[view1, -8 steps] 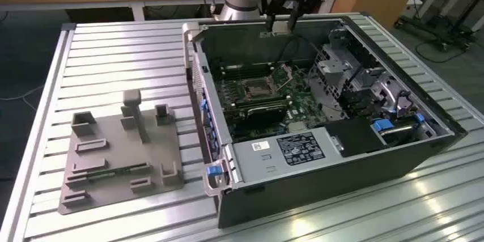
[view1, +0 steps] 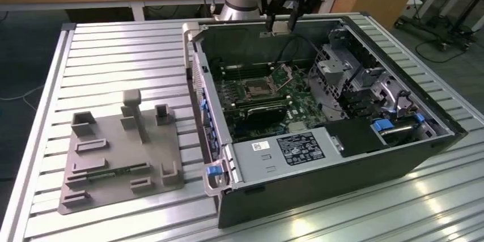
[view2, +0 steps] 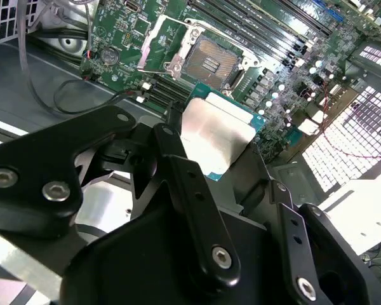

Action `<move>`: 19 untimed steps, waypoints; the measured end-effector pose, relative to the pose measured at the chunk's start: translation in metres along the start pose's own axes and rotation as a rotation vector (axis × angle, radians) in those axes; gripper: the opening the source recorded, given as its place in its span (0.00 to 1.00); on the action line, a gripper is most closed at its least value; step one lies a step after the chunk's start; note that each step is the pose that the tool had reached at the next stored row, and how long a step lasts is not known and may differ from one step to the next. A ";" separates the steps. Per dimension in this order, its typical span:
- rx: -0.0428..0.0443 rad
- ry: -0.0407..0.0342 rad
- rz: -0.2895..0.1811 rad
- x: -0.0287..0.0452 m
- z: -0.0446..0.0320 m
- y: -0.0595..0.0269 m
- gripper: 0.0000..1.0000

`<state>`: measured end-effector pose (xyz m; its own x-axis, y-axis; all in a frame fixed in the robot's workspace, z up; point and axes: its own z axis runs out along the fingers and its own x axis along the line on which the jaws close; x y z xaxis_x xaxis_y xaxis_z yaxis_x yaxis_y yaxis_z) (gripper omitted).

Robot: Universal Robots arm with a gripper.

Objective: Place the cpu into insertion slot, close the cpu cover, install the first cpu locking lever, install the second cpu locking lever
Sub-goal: 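Place the cpu into insertion slot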

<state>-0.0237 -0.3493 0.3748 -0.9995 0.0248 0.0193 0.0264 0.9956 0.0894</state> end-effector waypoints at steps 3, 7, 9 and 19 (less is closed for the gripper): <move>0.0000 0.0000 0.000 0.0000 0.0000 0.0000 0.54; 0.0001 -0.0004 0.005 0.0000 0.0000 0.0000 0.54; -0.0002 -0.0014 0.016 0.0000 0.0001 0.0000 0.54; -0.0025 -0.0117 0.131 -0.0001 0.0008 -0.0001 0.54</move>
<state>-0.0236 -0.3493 0.3740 -0.9876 0.1558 0.0194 0.1570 0.9836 0.0894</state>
